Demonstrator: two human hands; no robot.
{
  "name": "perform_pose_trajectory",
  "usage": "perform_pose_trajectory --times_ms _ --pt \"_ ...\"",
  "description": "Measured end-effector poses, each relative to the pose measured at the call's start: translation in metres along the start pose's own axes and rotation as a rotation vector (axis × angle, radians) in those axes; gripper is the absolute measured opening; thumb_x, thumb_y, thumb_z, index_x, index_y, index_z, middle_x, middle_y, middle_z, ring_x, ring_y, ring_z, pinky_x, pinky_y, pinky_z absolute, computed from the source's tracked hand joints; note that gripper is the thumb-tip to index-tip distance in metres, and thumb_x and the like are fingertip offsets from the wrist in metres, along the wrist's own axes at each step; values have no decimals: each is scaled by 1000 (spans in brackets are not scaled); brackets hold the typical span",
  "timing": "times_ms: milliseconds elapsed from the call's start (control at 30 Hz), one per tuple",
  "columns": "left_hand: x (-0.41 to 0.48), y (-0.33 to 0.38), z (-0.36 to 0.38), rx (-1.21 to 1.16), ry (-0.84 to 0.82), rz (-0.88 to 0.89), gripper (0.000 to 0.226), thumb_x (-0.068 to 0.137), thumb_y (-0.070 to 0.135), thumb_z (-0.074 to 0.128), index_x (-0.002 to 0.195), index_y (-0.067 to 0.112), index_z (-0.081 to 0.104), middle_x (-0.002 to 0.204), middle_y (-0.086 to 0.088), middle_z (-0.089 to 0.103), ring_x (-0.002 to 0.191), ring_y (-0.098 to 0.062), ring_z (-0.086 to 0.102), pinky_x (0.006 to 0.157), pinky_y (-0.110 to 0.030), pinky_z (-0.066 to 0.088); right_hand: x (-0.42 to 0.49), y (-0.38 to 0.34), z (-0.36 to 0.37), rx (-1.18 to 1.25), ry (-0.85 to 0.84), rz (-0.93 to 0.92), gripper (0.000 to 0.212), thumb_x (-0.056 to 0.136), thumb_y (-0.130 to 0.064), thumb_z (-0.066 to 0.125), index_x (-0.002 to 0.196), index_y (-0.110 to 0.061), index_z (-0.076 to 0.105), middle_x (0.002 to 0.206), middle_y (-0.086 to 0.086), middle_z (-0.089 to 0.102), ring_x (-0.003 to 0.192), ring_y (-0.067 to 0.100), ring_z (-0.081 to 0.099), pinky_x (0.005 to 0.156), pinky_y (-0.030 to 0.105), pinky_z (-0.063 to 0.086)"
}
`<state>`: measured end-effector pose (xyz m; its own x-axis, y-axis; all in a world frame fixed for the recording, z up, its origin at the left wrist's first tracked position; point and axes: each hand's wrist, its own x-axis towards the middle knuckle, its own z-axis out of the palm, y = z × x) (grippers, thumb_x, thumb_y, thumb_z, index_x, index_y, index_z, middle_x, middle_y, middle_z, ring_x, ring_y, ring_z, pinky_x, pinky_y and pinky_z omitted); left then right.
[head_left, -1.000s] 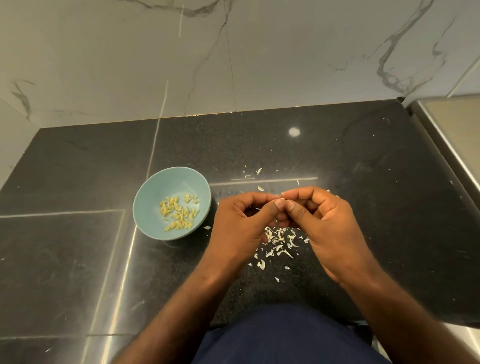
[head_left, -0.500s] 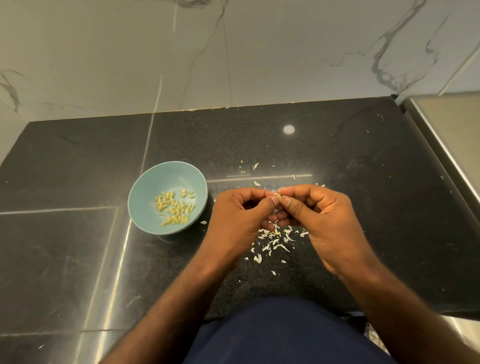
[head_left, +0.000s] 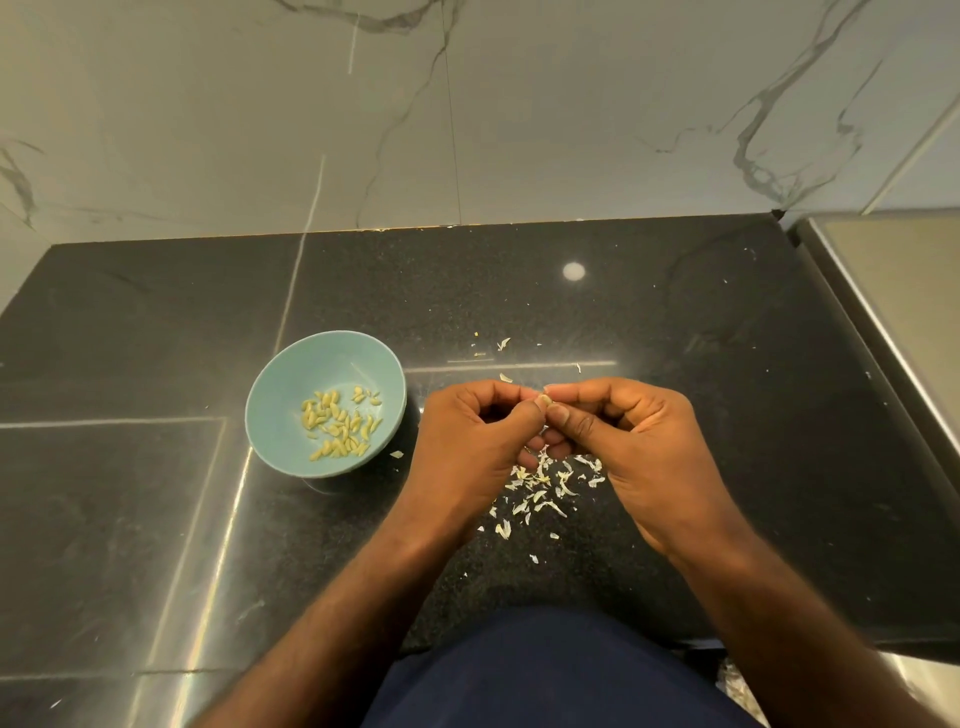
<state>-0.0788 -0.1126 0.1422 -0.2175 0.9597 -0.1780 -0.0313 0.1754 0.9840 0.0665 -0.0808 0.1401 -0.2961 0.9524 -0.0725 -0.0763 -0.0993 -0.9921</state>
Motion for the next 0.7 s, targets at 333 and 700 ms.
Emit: perform_pose_trajectory --times_ms 333,700 --pt "-3 -1 1 32 2 11 8 89 9 68 84 4 71 64 -2 65 56 -5 59 52 -18 49 -6 4 2 130 -9 64 18 77 -14 71 95 -10 75 81 13 76 73 23 73 66 25 58" --pt "-6 -2 1 69 -17 20 10 92 10 64 86 6 70 66 3 68 58 -3 60 54 -20 50 -5 8 0 248 -26 161 25 80 -13 68 103 -3 70 85 16 74 74 24 71 65 28 59"
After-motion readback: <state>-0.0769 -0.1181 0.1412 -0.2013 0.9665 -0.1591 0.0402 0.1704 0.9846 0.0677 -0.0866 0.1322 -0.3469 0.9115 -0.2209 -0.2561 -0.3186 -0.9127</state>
